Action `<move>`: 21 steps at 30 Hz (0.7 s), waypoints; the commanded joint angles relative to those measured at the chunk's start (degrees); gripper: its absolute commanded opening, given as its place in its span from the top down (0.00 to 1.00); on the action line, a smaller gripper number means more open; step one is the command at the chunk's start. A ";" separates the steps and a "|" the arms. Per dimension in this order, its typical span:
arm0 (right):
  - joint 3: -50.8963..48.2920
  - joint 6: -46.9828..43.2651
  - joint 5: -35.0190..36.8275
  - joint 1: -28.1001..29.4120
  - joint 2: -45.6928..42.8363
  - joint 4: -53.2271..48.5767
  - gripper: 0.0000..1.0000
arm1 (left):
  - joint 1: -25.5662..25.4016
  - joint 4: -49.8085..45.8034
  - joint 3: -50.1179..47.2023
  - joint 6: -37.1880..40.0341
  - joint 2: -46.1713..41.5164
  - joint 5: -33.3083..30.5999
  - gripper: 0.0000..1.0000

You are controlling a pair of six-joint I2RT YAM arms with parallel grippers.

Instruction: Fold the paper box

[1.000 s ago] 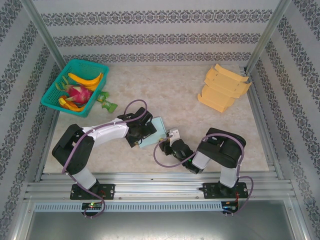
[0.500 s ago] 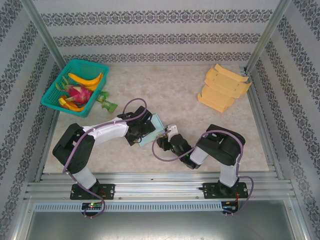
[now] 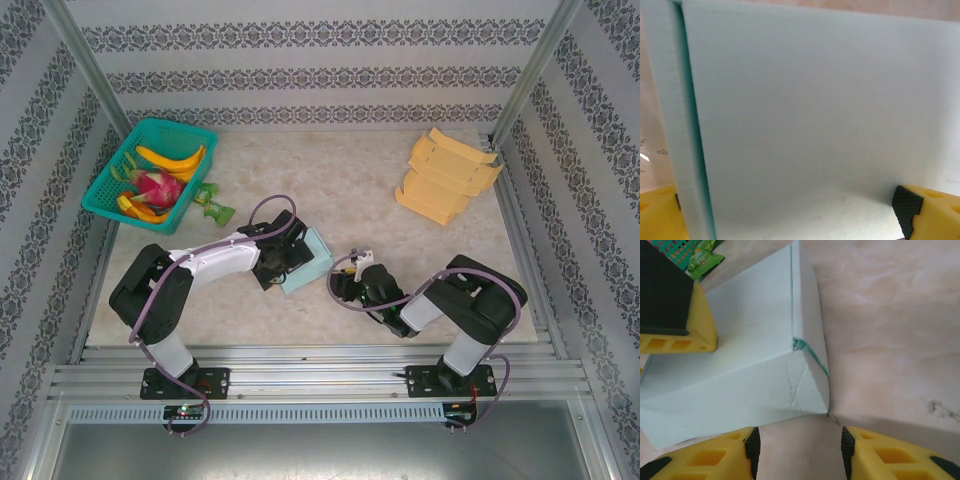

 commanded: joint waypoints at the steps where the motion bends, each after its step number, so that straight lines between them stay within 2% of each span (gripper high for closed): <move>1: -0.39 3.00 -0.86 -0.29 -3.92 -7.67 0.53 | -0.60 -7.63 -1.00 1.22 1.71 1.38 0.00; 4: 0.36 2.71 1.07 -0.36 -7.99 -14.53 0.54 | -0.60 -7.71 -0.14 0.89 -0.46 1.38 0.00; 5: 0.49 2.47 1.54 -0.49 -9.44 -17.37 0.57 | -0.60 -7.83 0.46 0.86 -1.27 1.37 0.00; 7: 0.88 2.20 1.15 -0.88 -11.92 -20.96 0.66 | -0.60 -8.57 2.13 1.53 -2.66 1.13 0.00; 9: 1.84 2.55 0.29 -1.35 -15.01 -26.17 0.82 | -0.62 -9.54 4.13 2.68 -4.03 0.76 0.00; 12: 4.82 2.68 -2.32 -2.17 -18.68 -34.59 0.99 | -0.60 -9.78 6.67 5.14 -6.27 -1.10 0.00; 15: 6.75 3.07 -3.87 -2.41 -21.44 -39.38 1.00 | -0.47 -10.37 9.57 9.98 -7.46 -5.05 0.00; 17: 6.93 4.44 -3.44 -2.35 -22.94 -40.79 1.00 | 0.23 -8.62 11.38 16.56 -7.03 -6.39 0.00; 19: 7.61 10.18 -0.01 -2.44 -24.21 -43.93 1.00 | 2.98 -4.30 11.97 24.14 -5.08 -3.28 0.00; 21: 8.91 16.57 2.18 -2.46 -24.66 -48.18 1.00 | 7.07 0.16 11.59 27.62 -2.69 2.89 0.00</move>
